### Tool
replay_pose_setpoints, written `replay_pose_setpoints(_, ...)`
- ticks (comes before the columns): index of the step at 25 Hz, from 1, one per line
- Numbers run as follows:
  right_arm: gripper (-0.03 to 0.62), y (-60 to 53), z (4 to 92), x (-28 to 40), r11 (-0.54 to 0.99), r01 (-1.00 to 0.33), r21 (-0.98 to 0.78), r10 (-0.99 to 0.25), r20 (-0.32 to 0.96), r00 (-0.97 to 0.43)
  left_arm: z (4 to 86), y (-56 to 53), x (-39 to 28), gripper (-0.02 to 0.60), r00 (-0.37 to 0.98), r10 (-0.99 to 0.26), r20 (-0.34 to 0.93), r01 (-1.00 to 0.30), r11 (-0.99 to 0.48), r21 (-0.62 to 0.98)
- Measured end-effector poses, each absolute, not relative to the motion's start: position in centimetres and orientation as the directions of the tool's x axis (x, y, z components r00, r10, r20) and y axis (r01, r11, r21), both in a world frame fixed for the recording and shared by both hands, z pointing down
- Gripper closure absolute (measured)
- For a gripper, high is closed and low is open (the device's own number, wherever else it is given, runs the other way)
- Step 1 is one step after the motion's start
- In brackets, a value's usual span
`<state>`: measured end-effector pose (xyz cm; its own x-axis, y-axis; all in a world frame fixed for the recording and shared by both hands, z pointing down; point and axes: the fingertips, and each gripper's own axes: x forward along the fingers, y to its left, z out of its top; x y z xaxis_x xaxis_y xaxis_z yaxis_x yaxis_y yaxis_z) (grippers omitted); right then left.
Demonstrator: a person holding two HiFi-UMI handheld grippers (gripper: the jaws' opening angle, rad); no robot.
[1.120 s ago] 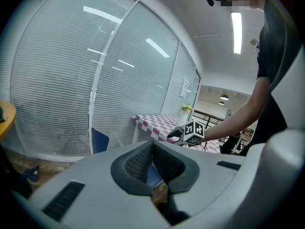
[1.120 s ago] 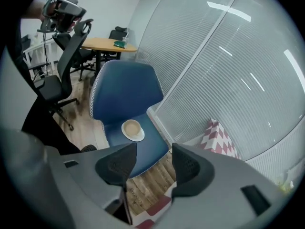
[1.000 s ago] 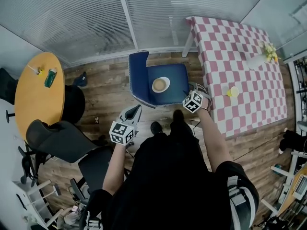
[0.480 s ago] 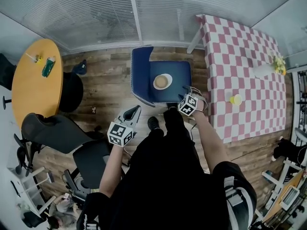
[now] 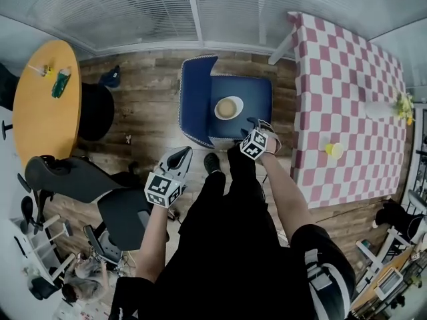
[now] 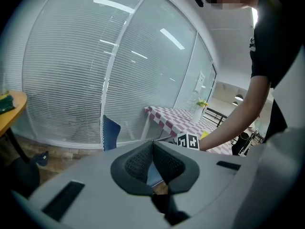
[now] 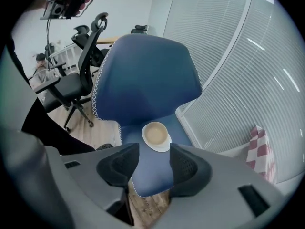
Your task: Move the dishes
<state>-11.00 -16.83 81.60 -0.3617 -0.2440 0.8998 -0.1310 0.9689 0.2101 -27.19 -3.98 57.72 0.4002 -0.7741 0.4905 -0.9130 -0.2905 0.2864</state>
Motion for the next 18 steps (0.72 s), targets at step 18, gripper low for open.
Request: replay_pose_setpoints(18,0.373,-19.3,95.0,-13.7,0.988,0.000,0.154,-0.145,0.933,-0.329,65.8,-8.2,-27.7,0.560,0.356,-0.761,0.543,-0.922,-0.189,0.339)
